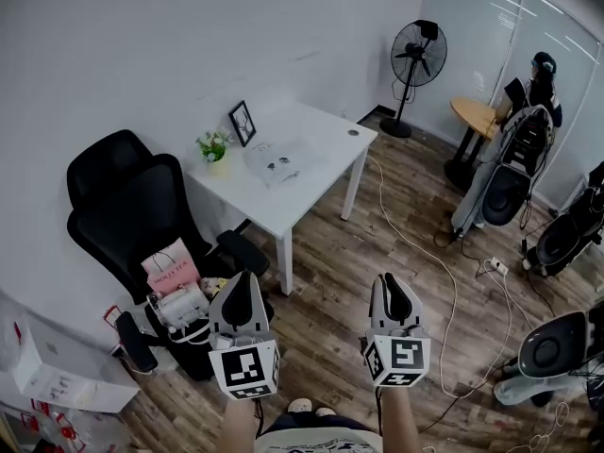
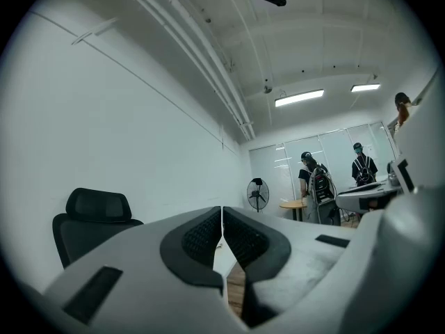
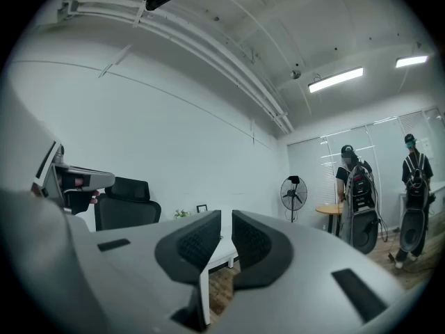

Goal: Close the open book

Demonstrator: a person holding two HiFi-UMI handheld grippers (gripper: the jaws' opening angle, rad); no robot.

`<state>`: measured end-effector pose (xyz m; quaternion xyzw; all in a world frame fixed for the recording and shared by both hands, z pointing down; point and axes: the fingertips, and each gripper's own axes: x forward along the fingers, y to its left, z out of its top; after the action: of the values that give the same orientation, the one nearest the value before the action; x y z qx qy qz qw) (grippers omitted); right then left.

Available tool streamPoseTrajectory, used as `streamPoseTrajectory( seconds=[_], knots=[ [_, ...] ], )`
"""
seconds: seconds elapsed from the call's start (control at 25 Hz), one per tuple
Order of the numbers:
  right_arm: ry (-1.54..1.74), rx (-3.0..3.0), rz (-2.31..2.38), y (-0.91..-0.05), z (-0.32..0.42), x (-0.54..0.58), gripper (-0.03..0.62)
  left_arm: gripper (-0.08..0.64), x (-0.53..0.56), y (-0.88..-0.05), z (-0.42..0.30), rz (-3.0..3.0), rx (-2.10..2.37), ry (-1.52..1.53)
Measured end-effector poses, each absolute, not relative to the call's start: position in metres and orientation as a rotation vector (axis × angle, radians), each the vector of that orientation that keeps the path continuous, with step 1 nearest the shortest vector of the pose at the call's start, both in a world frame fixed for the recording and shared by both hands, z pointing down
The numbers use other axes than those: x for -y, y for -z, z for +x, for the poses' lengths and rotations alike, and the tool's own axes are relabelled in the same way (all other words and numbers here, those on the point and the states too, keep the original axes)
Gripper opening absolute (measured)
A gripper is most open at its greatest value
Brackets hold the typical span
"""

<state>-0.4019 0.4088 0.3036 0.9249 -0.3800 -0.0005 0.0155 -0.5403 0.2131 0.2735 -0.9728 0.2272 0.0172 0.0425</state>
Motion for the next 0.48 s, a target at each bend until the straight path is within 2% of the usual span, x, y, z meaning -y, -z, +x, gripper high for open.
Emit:
streamPoseTrajectory(
  seconds=[0.48],
  knots=[
    [-0.045, 1.193, 2.868, -0.326, -0.336, -0.371, 0.047, 0.025, -0.161, -0.297, -0.477, -2.999, -0.746, -0.025]
  ],
)
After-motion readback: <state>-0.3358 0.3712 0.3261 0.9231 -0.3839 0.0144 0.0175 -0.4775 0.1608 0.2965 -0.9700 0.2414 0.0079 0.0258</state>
